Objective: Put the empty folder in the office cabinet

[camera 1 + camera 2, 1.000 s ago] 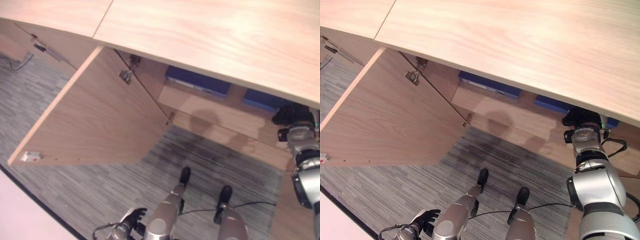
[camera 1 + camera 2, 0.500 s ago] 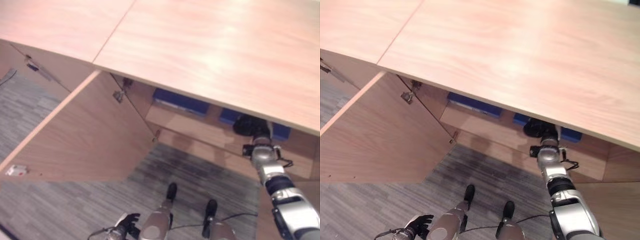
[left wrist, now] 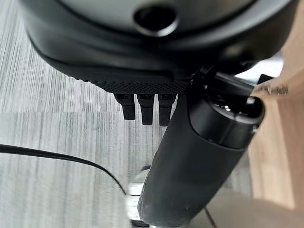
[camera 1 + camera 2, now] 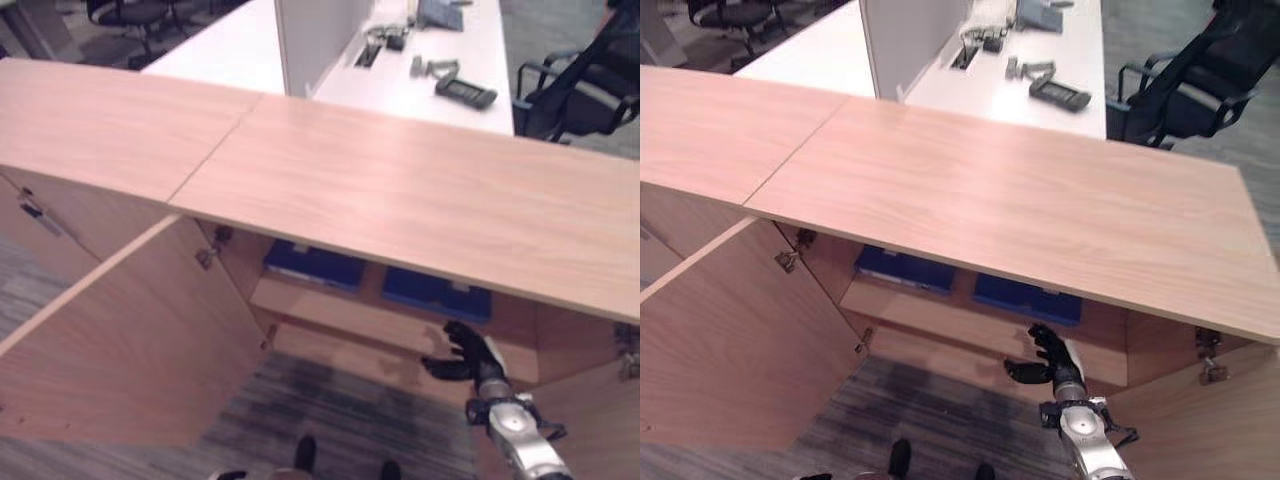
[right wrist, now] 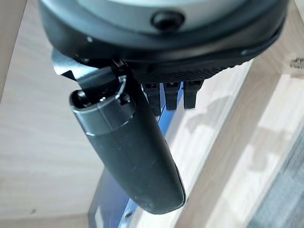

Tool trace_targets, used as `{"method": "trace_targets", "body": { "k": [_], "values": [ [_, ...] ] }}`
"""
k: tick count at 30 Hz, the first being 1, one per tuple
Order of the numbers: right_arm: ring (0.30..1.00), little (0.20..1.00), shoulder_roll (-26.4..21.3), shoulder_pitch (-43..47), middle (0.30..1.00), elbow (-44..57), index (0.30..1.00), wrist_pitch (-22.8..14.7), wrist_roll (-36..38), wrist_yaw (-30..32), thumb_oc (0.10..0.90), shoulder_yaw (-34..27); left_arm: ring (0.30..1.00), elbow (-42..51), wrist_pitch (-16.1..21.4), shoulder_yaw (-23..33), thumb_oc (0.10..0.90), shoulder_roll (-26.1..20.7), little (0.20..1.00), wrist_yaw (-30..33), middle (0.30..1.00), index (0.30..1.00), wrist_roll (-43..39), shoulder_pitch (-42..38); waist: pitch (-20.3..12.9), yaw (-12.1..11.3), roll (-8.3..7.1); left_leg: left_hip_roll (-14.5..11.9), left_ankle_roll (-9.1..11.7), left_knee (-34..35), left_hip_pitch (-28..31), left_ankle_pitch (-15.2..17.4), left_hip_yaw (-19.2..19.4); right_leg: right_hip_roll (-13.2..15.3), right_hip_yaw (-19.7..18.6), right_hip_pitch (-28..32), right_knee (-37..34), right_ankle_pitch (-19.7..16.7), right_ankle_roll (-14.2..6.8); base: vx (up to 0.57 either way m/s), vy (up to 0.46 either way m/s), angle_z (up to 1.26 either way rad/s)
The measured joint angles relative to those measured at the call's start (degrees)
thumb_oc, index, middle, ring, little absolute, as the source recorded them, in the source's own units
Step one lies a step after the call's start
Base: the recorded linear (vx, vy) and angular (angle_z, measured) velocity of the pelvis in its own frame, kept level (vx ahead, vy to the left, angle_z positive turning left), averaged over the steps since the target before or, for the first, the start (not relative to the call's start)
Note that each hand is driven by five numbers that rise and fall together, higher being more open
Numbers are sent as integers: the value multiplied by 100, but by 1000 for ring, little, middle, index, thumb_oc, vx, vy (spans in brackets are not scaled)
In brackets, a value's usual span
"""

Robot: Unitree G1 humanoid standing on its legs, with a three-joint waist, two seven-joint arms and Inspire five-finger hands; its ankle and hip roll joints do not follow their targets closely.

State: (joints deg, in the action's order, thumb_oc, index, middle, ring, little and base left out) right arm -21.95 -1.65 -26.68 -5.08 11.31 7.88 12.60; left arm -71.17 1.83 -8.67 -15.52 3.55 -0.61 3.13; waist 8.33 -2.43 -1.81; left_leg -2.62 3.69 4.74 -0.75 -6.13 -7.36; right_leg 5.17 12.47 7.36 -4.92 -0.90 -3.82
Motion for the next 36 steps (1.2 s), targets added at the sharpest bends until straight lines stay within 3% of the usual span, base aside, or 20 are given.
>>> {"method": "trace_targets", "body": {
  "k": [3, 6, 9, 10, 11, 13, 15, 16, 17, 18, 19, 20, 25, 30, 31, 32, 33, 34, 35, 36],
  "values": [
    [900, 900, 65, -44, 900, 0, 900, -1, -7, -48, 800, 128, 900, 228, 113, 114, 800, 32, 900, 7, 900, 900, -290, -2, -66, -180, 1, -19, 76, 1, -38, -27, -156, -56, 185, 59, 0, 17, 27, -112, -41, 32],
    [900, 900, 92, -29, 900, -23, 900, -12, -7, 10, 800, 273, 900, 493, 255, 136, 800, 184, 900, 94, 900, 900, -647, -141, -90, -404, 131, -108, 167, 1, -377, -167, -298, -114, 788, 55, -2, 32, 69, -190, 39, 96],
    [900, 900, 30, 83, 900, -23, 900, -12, -41, 18, 800, 430, 900, 562, 279, 255, 800, 340, 900, 130, 900, 900, -1036, -253, -93, -449, 252, -251, 167, -21, -619, -34, 340, -34, 1201, 1, 0, 37, 106, -204, 103, 90],
    [900, 900, 20, 185, 900, -32, 900, -15, -166, 3, 800, 567, 900, 585, 288, 255, 800, 354, 900, 201, 900, 900, -1212, -210, -36, -469, 172, -282, 135, -329, -795, 80, 945, 223, 1453, 6, 9, -3, 91, -228, 137, 66],
    [900, 900, 23, 196, 900, -28, 900, -20, -191, -4, 800, 595, 900, 581, 286, 257, 800, 343, 900, 235, 900, 900, -1259, -202, -60, -476, 211, -336, 177, -480, -811, 61, 998, 318, 1472, 17, 12, 8, 68, -346, 258, 55],
    [900, 900, -58, 287, 900, -17, 900, -15, -231, -17, 800, 841, 900, 685, 369, 460, 800, 290, 900, 280, 900, 900, -1244, -16, -31, -374, 163, -853, 371, -1627, -719, 458, 1875, 656, 1655, 76, 76, -110, 16, -186, 183, 32],
    [900, 900, -241, 164, 900, 72, 900, -17, -238, -36, 800, 840, 900, 606, 363, 457, 800, 291, 900, 335, 900, 900, -1245, 93, -42, -78, 230, -1096, 403, -1902, -357, 540, 2081, 974, 1854, 217, 380, -48, -111, -92, 140, 73],
    [900, 900, -372, 135, 900, 109, 900, -15, -239, -27, 800, 830, 900, 630, 362, 422, 800, 332, 900, 326, 900, 900, -1243, 81, -35, 3, 312, -1014, 446, -1703, -282, 624, 2045, 1137, 1934, 152, 665, 11, -192, 45, 174, 88],
    [900, 900, -425, 119, 900, 115, 900, 2, -244, -21, 800, 713, 900, 716, 364, 268, 800, 348, 900, 305, 900, 900, -1201, 31, -69, 144, 399, -837, 216, -1323, -208, 734, 2192, 1419, 2041, -131, 1266, 97, -223, 119, 184, 89],
    [900, 900, -384, 113, 900, 118, 900, 5, -255, -20, 800, 655, 900, 772, 369, 173, 800, 322, 900, 290, 900, 900, -1188, -44, -60, 199, 348, -723, 117, -1101, -233, 704, 2121, 1487, 2040, -309, 1429, 258, -252, 145, 268, 105],
    [900, 900, -171, 59, 900, 171, 900, 20, -327, -53, 800, 584, 900, 746, 353, 180, 800, 155, 900, 254, 900, 900, -1075, -192, -50, 209, 118, -579, 7, -1032, -370, 632, 1996, 1205, 1912, -204, 580, 136, -98, 104, 318, 82],
    [900, 900, 41, 84, 900, 157, 900, 29, -419, -94, 800, 590, 900, 637, 333, 208, 800, 42, 900, 207, 900, 900, -968, -278, -50, 167, -127, -409, -39, -1057, -403, 645, 1931, 1293, 2029, -180, 571, -201, -59, 69, 245, 67],
    [900, 900, 315, 70, 900, 160, 900, 43, -441, -137, 800, 595, 900, 467, 312, 152, 800, 129, 900, 71, 900, 900, -633, -221, -46, 29, -169, -237, -277, -1197, -167, 928, 1812, 1775, 1970, -316, 1776, -493, -72, -3, 220, 26],
    [900, 900, 491, 68, 900, 122, 900, 116, -437, -122, 800, 568, 900, 375, 306, 215, 800, 73, 900, 79, 900, 900, -347, -231, -76, -196, -274, 46, -478, -1050, 84, 926, 1808, 2279, 2006, -441, 2506, -850, -249, 46, 164, 15],
    [900, 900, 499, 51, 900, 117, 900, 118, -437, -121, 800, 582, 900, 335, 307, 224, 800, 68, 900, 75, 900, 900, -344, -247, -73, -225, -265, 51, -512, -1048, 110, 935, 1782, 2346, 1961, -509, 2686, -955, -401, 34, 103, 14],
    [900, 900, 513, 11, 900, 129, 900, 128, -436, -139, 800, 590, 900, 347, 283, 200, 800, 103, 900, 90, 900, 900, -345, -301, -35, -225, -201, 39, -622, -1040, 130, 986, 1577, 2209, 1635, -666, 2760, -466, -588, 28, 118, 42],
    [900, 900, 511, -37, 900, 168, 900, 126, -436, -140, 800, 589, 900, 357, 233, 187, 800, 69, 900, 122, 900, 900, -345, -340, 8, -159, -134, -40, -655, -995, 133, 943, 1389, 1838, 1121, -690, 2566, -61, -669, 48, 144, 66],
    [900, 900, 511, -56, 900, 165, 900, 136, -436, -141, 800, 591, 900, 340, 223, 176, 800, 51, 900, 114, 900, 900, -345, -347, 10, -79, -119, -54, -628, -915, 156, 863, 1277, 1650, 989, -703, 2376, 66, -735, 86, 195, 98],
    [900, 900, 487, -67, 900, 171, 900, 140, -434, -136, 800, 587, 900, 322, 223, 151, 800, 111, 900, 113, 900, 900, -348, -379, 50, 12, -40, -130, -627, -812, 159, 848, 948, 898, -57, -900, 1984, 348, -682, 92, 171, 94],
    [900, 900, 475, -68, 900, 167, 900, 138, -434, -136, 800, 586, 900, 320, 224, 126, 800, 116, 900, 113, 900, 900, -349, -401, 83, 79, 10, -179, -613, -763, 151, 809, 762, 637, -378, -904, 1860, 424, -640, 63, 94, 137]
  ]
}}
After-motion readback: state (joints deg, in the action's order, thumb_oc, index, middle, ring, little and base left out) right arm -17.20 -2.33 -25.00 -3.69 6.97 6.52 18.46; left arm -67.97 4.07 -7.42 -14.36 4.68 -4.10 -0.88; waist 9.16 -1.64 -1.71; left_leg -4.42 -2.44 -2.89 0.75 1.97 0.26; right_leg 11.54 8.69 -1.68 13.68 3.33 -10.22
